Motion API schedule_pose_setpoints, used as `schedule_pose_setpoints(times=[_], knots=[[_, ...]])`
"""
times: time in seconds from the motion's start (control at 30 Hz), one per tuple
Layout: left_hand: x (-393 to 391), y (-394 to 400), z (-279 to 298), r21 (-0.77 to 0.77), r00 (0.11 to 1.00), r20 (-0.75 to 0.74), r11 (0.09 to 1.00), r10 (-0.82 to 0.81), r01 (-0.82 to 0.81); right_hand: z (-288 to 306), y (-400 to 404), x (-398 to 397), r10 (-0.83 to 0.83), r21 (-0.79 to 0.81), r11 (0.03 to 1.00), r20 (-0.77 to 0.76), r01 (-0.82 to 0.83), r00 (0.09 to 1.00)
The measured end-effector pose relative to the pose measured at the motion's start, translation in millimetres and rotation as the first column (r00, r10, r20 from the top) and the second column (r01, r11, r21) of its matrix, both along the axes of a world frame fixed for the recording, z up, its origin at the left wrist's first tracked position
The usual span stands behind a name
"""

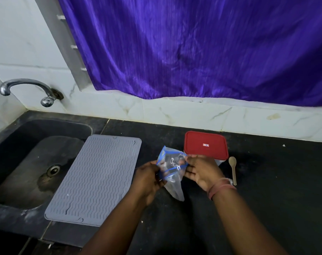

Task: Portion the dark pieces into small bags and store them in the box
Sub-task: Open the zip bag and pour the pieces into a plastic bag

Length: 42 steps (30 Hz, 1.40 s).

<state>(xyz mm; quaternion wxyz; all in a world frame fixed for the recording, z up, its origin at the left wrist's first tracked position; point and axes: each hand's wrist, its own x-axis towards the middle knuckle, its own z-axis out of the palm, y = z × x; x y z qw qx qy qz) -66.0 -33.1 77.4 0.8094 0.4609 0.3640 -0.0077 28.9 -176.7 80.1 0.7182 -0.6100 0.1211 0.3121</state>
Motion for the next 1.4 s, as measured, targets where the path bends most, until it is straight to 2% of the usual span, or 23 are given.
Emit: schedule_pose_setpoints(times=[0.03, 0.1, 0.2, 0.27, 0.37, 0.47, 0.57, 0.67, 0.73, 0.8, 0.87, 1.03, 1.17, 1.23, 1.3, 1.37, 1.4], knots=[[-0.4, 1.9, -1.9, -0.008, 0.999, -0.028, 1.000, -0.019, 0.019, -1.9, -2.6, 3.5, -0.032, 0.061, 0.997, -0.081, 0.037, 0.996], [-2.0, 3.7, -4.5, -0.051, 0.995, -0.064, 0.996, -0.070, 0.067, -9.8, -5.5, 8.9, -0.095, 0.083, 0.990, -0.219, 0.115, 0.971], [-4.1, 0.1, -3.9, -0.085, 0.980, -0.099, 0.983, -0.172, 0.164, -20.7, -5.1, 9.4, -0.166, 0.056, 0.980, -0.312, 0.193, 0.935], [-3.5, -5.8, -2.6, -0.017, 0.964, -0.133, 0.973, -0.232, 0.232, -25.3, -2.1, 6.8, -0.172, -0.001, 0.984, -0.247, 0.177, 0.954], [2.8, -10.9, -2.3, 0.183, 0.966, -0.125, 0.951, -0.228, 0.249, -23.5, 3.4, 6.0, -0.162, -0.151, 0.976, -0.044, 0.154, 0.986], [11.6, -10.2, -1.9, 0.288, 0.988, -0.030, 0.945, -0.152, 0.155, -14.8, 7.6, 4.9, 0.061, -0.239, 0.971, 0.147, -0.025, 0.987], [16.5, -7.5, 4.1, 0.243, 0.995, 0.044, 0.967, -0.088, 0.075, 3.2, 4.3, 2.4, 0.404, -0.420, 0.869, 0.297, -0.261, 0.865], [20.4, -6.7, 6.5, 0.166, 0.992, 0.091, 0.984, -0.085, 0.069, 8.7, 3.6, 0.6, 0.582, -0.406, 0.797, 0.322, -0.447, 0.747], [23.0, -7.3, 6.6, 0.180, 0.995, 0.061, 0.981, -0.081, 0.069, 1.6, 6.4, 1.2, 0.602, -0.394, 0.790, 0.350, -0.470, 0.718], [27.7, -8.3, 4.7, 0.235, 0.996, 0.017, 0.969, -0.087, 0.081, -2.5, 8.5, 6.2, 0.547, -0.414, 0.823, 0.392, -0.389, 0.740], [30.0, -8.6, 4.8, 0.239, 0.994, 0.002, 0.966, -0.108, 0.104, -1.6, 9.1, 11.9, 0.498, -0.346, 0.859, 0.400, -0.377, 0.769], [35.4, -1.7, 5.4, 0.156, 0.997, 0.002, 0.985, -0.075, 0.073, -4.0, 5.3, 20.4, 0.426, -0.267, 0.897, 0.305, -0.353, 0.852], [36.8, 6.0, -1.8, 0.085, 0.999, -0.039, 0.996, -0.032, 0.035, -13.4, 1.3, 27.1, 0.190, -0.019, 0.982, 0.020, -0.190, 0.982], [36.3, 7.6, -6.7, 0.035, 0.997, -0.060, 0.998, -0.050, 0.052, -22.1, -2.4, 32.3, 0.076, 0.097, 0.993, -0.162, -0.060, 0.984], [34.7, 8.2, -8.4, -0.097, 0.995, -0.056, 0.992, -0.084, 0.078, -27.2, -9.9, 39.2, 0.019, 0.191, 0.981, -0.325, 0.046, 0.946], [34.1, 9.0, -7.6, -0.301, 0.995, -0.064, 0.952, -0.080, 0.058, -30.6, -14.8, 43.6, 0.026, 0.200, 0.978, -0.416, 0.064, 0.909], [33.7, 8.5, -7.2, -0.353, 0.992, -0.078, 0.933, -0.098, 0.064, -32.9, -15.2, 43.5, 0.040, 0.189, 0.981, -0.430, 0.047, 0.902]])
